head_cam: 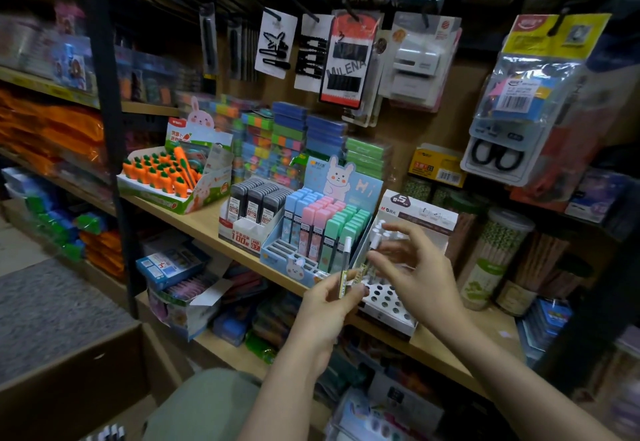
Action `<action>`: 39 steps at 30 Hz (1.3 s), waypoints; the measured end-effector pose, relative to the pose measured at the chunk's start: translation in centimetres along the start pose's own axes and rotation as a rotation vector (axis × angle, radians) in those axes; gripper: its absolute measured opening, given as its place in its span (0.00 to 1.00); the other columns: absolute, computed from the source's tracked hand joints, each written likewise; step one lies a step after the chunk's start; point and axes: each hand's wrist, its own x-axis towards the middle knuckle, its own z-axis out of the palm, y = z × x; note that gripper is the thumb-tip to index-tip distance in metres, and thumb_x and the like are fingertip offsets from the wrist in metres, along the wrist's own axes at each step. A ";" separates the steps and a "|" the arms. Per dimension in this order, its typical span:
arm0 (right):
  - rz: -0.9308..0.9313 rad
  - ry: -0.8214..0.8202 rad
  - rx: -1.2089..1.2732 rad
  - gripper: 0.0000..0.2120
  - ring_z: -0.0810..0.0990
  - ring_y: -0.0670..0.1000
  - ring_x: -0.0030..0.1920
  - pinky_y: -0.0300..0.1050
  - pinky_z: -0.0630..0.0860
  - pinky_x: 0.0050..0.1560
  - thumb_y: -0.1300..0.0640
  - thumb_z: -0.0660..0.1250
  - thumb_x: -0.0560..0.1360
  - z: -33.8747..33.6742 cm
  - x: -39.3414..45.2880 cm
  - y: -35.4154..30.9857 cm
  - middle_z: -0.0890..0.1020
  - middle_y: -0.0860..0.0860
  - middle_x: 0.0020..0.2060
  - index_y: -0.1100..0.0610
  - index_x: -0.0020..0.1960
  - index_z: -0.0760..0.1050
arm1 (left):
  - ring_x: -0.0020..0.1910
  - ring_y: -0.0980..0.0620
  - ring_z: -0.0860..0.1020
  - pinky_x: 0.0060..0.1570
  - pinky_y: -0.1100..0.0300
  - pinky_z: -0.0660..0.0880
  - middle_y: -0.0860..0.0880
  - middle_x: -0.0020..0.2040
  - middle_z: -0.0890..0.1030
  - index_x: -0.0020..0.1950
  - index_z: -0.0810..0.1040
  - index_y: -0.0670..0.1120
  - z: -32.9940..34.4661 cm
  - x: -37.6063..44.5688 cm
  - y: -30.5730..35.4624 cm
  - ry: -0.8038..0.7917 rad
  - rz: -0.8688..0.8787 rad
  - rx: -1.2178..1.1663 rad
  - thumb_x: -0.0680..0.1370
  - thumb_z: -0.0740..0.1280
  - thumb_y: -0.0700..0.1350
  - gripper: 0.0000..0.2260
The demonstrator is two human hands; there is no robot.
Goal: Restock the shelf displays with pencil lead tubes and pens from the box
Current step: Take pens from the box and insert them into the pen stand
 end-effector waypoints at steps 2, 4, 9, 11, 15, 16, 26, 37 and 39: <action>0.078 -0.005 0.109 0.15 0.84 0.44 0.40 0.37 0.81 0.40 0.60 0.75 0.72 0.6 0.2 -0.4 0.83 0.48 0.38 0.50 0.55 0.75 | 0.56 0.54 0.80 0.62 0.52 0.74 0.53 0.51 0.85 0.56 0.82 0.57 0.1 0.0 0.0 -0.024 0.008 0.010 0.78 0.70 0.47 0.09; 0.111 -0.016 0.146 0.14 0.85 0.45 0.41 0.42 0.83 0.43 0.62 0.74 0.72 0.3 0.6 -0.6 0.84 0.50 0.39 0.49 0.53 0.75 | 0.56 0.55 0.79 0.60 0.54 0.74 0.54 0.54 0.84 0.55 0.82 0.59 -0.1 0.1 -0.1 -0.014 0.032 0.045 0.79 0.68 0.50 0.08; -0.046 0.094 -0.054 0.17 0.83 0.40 0.44 0.35 0.80 0.45 0.61 0.74 0.72 -2.8 2.0 -0.3 0.83 0.45 0.41 0.41 0.50 0.73 | 0.50 0.49 0.79 0.49 0.55 0.75 0.51 0.48 0.82 0.49 0.78 0.57 -1.0 0.8 -0.7 0.229 0.167 0.341 0.82 0.60 0.52 0.08; -0.085 0.092 -0.125 0.16 0.83 0.39 0.44 0.32 0.79 0.46 0.61 0.73 0.73 -3.3 2.0 0.3 0.83 0.44 0.41 0.44 0.52 0.73 | 0.56 0.49 0.78 0.56 0.53 0.74 0.50 0.54 0.81 0.55 0.78 0.54 -0.8 0.7 -0.8 0.216 0.152 0.378 0.81 0.58 0.57 0.13; -0.083 0.109 -0.166 0.16 0.82 0.37 0.45 0.30 0.78 0.46 0.61 0.73 0.73 -3.0 1.3 1.6 0.82 0.42 0.43 0.45 0.54 0.72 | 0.62 0.40 0.75 0.67 0.42 0.67 0.46 0.59 0.78 0.71 0.70 0.50 0.1 1.0 -0.5 0.139 0.018 0.219 0.83 0.50 0.59 0.22; -0.078 0.124 -0.164 0.17 0.82 0.37 0.45 0.30 0.78 0.46 0.61 0.73 0.73 -2.9 1.2 1.8 0.82 0.42 0.44 0.45 0.54 0.72 | 0.53 0.40 0.78 0.65 0.41 0.68 0.46 0.50 0.78 0.69 0.70 0.49 0.2 1.1 -0.4 0.130 0.015 0.176 0.84 0.49 0.56 0.20; -0.089 0.135 -0.154 0.16 0.83 0.38 0.46 0.34 0.79 0.47 0.61 0.73 0.73 -2.9 1.1 2.2 0.83 0.43 0.44 0.46 0.54 0.74 | 0.41 0.53 0.70 0.51 0.50 0.75 0.52 0.41 0.73 0.61 0.74 0.54 -0.4 1.2 -0.6 0.067 0.023 0.137 0.84 0.57 0.49 0.09; -0.086 0.072 -0.214 0.15 0.81 0.36 0.44 0.26 0.75 0.43 0.60 0.75 0.72 -2.3 1.5 2.4 0.80 0.39 0.41 0.45 0.50 0.73 | 0.50 0.51 0.78 0.38 0.66 0.76 0.48 0.52 0.77 0.56 0.76 0.52 -0.2 1.0 -0.7 0.143 0.034 0.000 0.81 0.63 0.42 0.07; -0.087 0.076 -0.280 0.14 0.81 0.40 0.43 0.32 0.79 0.44 0.60 0.75 0.71 -1.9 1.7 2.5 0.79 0.41 0.44 0.47 0.51 0.74 | 0.51 0.50 0.79 0.37 0.68 0.76 0.47 0.53 0.78 0.60 0.77 0.49 -0.1 0.9 -0.8 0.157 0.038 -0.046 0.80 0.65 0.40 0.10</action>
